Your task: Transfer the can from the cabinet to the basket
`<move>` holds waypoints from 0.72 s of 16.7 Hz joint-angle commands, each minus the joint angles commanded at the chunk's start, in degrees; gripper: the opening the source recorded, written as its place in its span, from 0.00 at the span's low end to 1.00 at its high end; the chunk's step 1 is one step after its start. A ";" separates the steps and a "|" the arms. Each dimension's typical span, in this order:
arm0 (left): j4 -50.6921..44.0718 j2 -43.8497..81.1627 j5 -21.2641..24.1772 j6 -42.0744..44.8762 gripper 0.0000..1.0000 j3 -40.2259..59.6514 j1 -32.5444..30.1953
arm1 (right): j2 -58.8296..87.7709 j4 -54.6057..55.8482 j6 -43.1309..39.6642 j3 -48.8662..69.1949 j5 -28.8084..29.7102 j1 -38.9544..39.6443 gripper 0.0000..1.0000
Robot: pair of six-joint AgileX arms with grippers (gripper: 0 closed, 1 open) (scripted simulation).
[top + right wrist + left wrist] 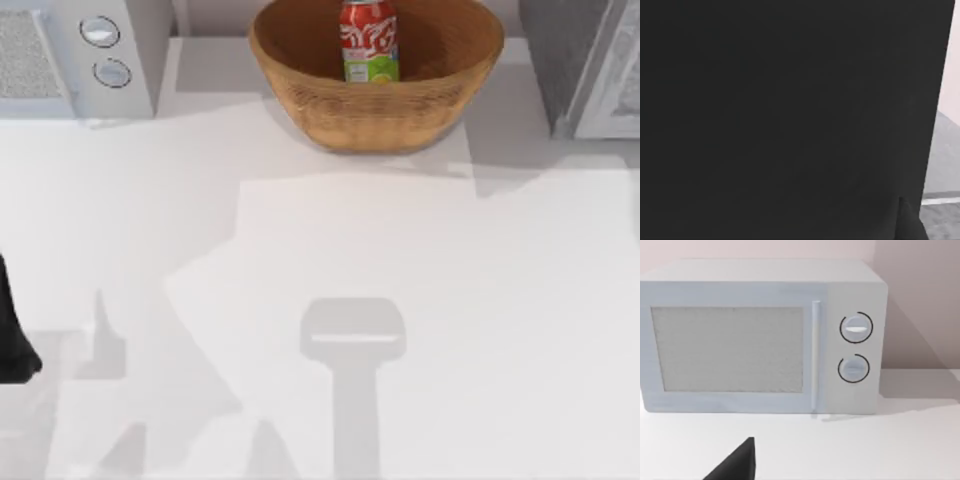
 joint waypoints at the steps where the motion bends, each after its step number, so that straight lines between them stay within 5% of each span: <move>1: 0.00 0.00 0.00 0.00 1.00 0.00 0.00 | -0.28 -0.17 -0.02 -0.23 5.37 5.35 1.00; 6: 0.00 0.00 0.00 0.00 1.00 0.00 0.00 | -2.06 -0.64 -0.09 -1.92 26.48 26.49 1.00; 12: 0.00 0.00 0.00 0.00 1.00 0.00 0.00 | -2.95 -0.76 -0.12 -2.85 33.05 33.06 1.00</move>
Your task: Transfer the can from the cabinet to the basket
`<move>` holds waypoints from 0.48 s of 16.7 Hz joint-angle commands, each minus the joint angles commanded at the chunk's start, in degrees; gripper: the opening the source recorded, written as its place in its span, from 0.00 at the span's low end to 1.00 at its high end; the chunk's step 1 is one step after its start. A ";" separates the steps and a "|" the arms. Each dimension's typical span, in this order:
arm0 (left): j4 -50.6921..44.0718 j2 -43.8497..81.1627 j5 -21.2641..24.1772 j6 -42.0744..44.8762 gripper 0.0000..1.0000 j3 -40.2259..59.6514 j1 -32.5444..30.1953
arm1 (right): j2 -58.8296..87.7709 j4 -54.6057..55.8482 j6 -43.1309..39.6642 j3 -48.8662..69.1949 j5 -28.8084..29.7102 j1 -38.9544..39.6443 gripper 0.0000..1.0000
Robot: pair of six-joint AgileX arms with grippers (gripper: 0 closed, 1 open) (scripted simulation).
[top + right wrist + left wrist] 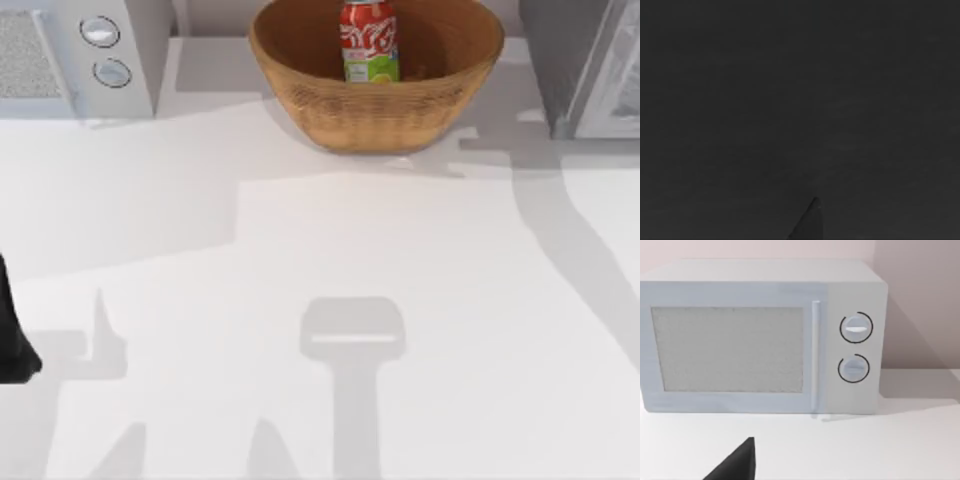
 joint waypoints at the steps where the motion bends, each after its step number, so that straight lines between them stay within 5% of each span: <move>1: 0.00 0.00 0.00 0.00 1.00 0.00 0.00 | 0.00 0.00 0.00 0.00 0.00 0.00 1.00; 8: 0.00 0.00 0.00 0.00 1.00 0.00 0.00 | 5.25 1.50 -0.70 5.02 -2.40 -4.91 1.00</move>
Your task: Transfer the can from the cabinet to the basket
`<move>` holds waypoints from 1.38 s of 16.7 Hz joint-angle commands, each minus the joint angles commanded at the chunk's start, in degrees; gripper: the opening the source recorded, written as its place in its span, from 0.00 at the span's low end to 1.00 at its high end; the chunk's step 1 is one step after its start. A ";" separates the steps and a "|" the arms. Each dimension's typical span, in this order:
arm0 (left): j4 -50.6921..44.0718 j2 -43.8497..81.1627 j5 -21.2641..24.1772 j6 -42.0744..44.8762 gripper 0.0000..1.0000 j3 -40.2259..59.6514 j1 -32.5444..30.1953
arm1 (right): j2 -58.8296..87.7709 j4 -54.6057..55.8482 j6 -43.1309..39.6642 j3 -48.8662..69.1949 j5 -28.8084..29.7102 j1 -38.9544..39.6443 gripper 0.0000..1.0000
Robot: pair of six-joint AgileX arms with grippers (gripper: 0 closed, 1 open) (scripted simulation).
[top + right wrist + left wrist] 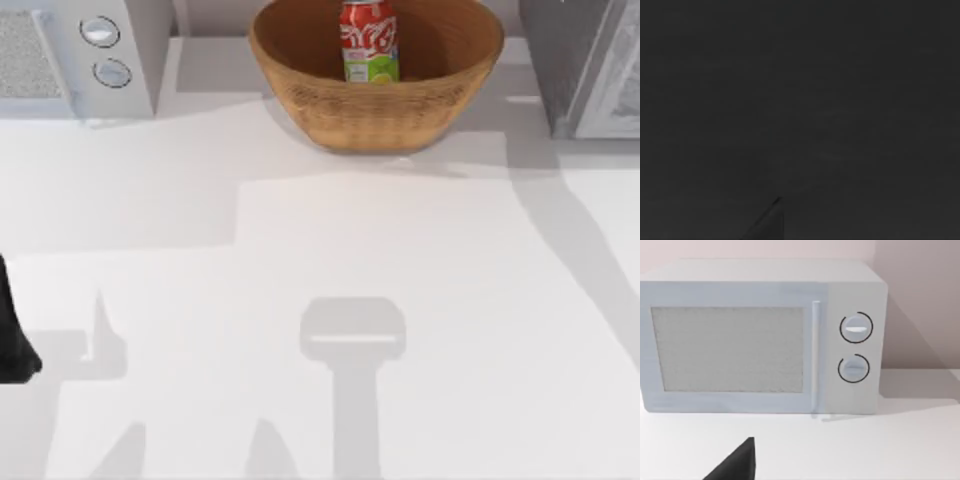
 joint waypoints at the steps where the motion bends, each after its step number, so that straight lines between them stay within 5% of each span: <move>1: 0.00 0.00 0.00 0.00 1.00 0.00 0.00 | 1.18 0.38 0.04 0.82 -0.65 -0.67 1.00; 11: 0.00 0.00 0.00 0.00 1.00 0.00 0.00 | -4.00 2.21 -0.04 -5.31 -2.54 -1.49 1.00; 23: 0.00 0.00 0.00 0.00 1.00 0.00 0.00 | -47.48 14.46 -0.32 -64.29 -14.53 -12.44 1.00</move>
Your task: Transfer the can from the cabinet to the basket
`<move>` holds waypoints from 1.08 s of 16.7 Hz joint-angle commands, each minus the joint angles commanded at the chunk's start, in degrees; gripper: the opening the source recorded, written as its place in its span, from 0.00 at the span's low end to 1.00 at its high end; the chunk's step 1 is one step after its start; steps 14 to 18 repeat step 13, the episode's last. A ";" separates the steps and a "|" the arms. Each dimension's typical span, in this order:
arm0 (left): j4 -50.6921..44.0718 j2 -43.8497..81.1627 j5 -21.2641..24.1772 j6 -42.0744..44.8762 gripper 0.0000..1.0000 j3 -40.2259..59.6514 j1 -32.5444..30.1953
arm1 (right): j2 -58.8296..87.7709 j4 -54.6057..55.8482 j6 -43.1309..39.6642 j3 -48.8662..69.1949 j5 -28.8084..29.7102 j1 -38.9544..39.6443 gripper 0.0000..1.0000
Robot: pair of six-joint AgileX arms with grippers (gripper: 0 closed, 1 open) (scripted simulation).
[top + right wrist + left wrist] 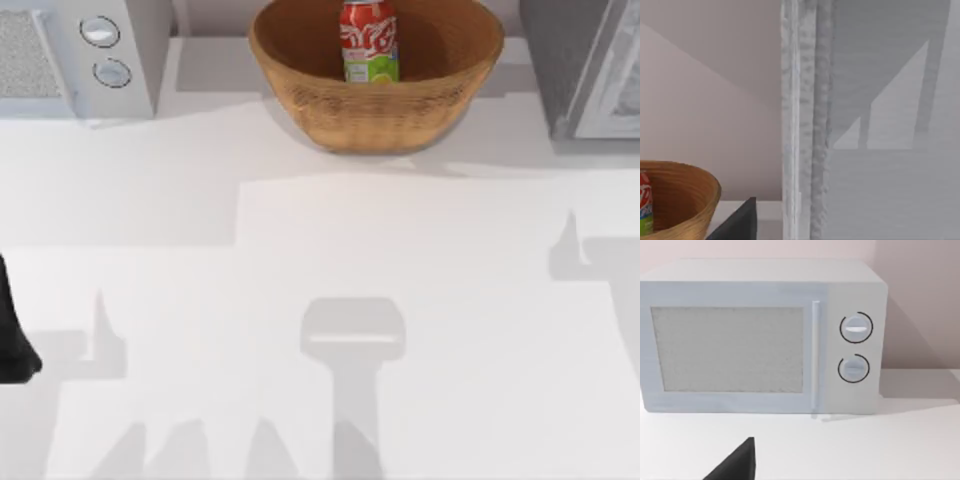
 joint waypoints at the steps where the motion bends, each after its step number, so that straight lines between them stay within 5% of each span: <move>1: 0.00 0.00 0.00 0.00 1.00 0.00 0.00 | -4.21 1.16 -0.02 -5.45 -1.13 -1.11 1.00; 9: 0.00 0.00 0.00 0.00 1.00 0.00 0.00 | -29.35 8.38 -0.11 -36.57 -8.21 -7.41 1.00; 18: 0.00 0.00 0.00 0.00 1.00 0.00 0.00 | -31.85 9.14 -0.12 -39.33 -8.97 -7.97 1.00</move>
